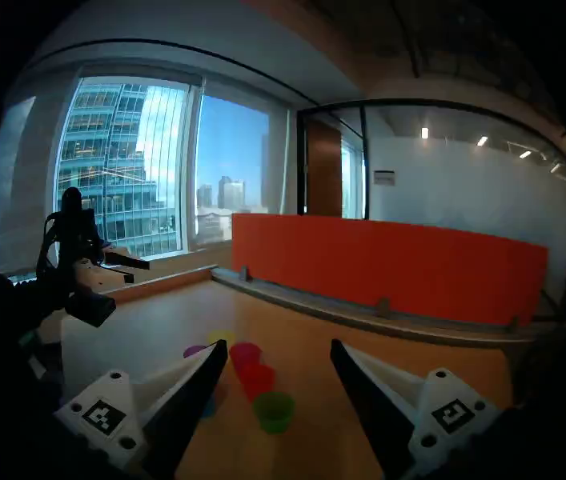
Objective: Pour water
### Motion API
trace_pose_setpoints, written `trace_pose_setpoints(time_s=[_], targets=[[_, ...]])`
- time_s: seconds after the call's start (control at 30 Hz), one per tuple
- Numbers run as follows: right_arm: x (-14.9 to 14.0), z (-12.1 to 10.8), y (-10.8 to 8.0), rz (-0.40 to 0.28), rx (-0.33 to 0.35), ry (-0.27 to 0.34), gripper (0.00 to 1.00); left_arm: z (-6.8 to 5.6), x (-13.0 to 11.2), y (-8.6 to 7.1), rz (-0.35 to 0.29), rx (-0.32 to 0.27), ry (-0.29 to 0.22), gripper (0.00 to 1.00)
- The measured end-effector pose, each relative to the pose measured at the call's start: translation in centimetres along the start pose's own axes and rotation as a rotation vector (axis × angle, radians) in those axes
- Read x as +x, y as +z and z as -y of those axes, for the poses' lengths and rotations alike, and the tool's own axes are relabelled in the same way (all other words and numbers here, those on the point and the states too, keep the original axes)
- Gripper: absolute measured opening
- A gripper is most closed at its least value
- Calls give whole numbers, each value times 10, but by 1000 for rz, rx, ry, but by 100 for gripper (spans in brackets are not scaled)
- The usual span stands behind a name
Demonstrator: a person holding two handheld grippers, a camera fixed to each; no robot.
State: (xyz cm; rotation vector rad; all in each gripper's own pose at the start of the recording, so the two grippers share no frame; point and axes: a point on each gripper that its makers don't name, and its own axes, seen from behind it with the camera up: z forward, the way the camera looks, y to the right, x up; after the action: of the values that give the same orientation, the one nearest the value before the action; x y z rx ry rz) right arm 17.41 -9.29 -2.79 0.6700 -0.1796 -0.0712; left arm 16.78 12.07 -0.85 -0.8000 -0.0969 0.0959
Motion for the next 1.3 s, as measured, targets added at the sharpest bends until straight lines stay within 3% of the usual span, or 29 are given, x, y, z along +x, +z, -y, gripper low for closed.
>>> trace_pose_setpoints(time_s=[0.27,0.7,1.3], targets=[[-17,4,1,50,20,-4,100,-16,-16,4,37,-52,20,82],[-45,12,5,119,44,-31,100,-31,-56,13,103,-88,36,82],[-80,14,10,191,43,-61,100,-46,-101,23,174,-131,42,82]])
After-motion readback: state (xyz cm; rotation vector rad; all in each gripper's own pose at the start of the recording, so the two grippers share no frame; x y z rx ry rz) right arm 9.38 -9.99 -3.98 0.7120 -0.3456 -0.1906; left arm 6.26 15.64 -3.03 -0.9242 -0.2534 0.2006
